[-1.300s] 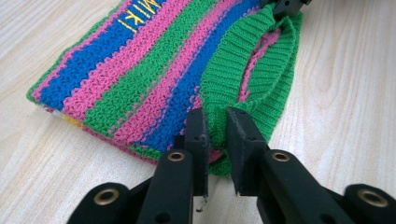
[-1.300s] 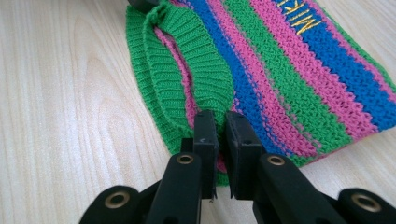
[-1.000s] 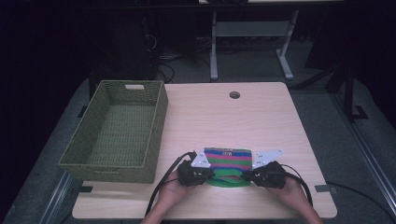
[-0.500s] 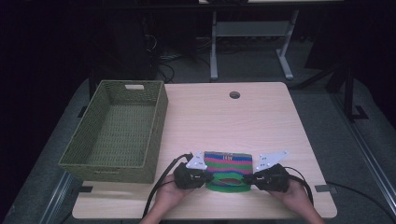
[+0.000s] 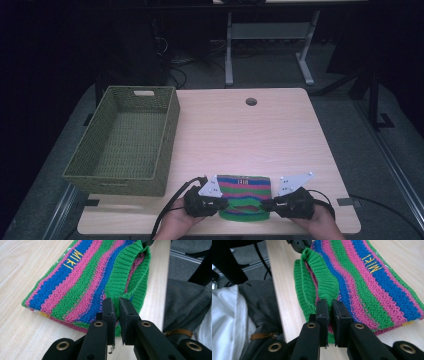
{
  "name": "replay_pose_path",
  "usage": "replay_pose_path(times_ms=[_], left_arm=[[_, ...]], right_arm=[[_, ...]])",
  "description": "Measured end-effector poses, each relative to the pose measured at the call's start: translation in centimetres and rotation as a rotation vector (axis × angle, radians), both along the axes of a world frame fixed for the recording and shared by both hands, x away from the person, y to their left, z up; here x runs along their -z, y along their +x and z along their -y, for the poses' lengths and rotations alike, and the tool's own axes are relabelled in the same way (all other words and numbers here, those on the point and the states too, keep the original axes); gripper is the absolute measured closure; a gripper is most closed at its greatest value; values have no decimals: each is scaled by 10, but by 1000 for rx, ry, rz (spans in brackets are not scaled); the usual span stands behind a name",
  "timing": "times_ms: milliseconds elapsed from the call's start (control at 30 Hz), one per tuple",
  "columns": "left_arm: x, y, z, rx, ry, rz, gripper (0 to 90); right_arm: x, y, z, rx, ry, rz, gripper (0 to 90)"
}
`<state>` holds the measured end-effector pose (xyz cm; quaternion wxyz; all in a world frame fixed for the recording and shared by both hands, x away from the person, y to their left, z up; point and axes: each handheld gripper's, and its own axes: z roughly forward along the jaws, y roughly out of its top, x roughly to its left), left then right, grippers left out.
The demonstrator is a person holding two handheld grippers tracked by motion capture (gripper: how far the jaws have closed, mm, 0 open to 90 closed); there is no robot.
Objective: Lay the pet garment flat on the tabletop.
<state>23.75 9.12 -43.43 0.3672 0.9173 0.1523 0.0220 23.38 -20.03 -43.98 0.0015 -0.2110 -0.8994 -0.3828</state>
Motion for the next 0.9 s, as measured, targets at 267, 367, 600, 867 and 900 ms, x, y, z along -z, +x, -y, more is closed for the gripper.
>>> replay_pose_path(times_ms=[267,367,600,867,900], left_arm=[[-18,-7,-2,8,-31,36,835],[-26,-4,-4,1,-55,35,836],[-41,1,-7,-16,-88,34,836],[-51,8,-5,-14,-93,30,836],[-53,11,-5,-15,-93,29,836]], right_arm=[[-16,-6,2,12,45,13,837],[-26,-3,3,12,63,17,837],[-41,3,4,12,67,7,837],[-52,10,5,17,76,5,837],[-53,12,5,17,77,3,837]])
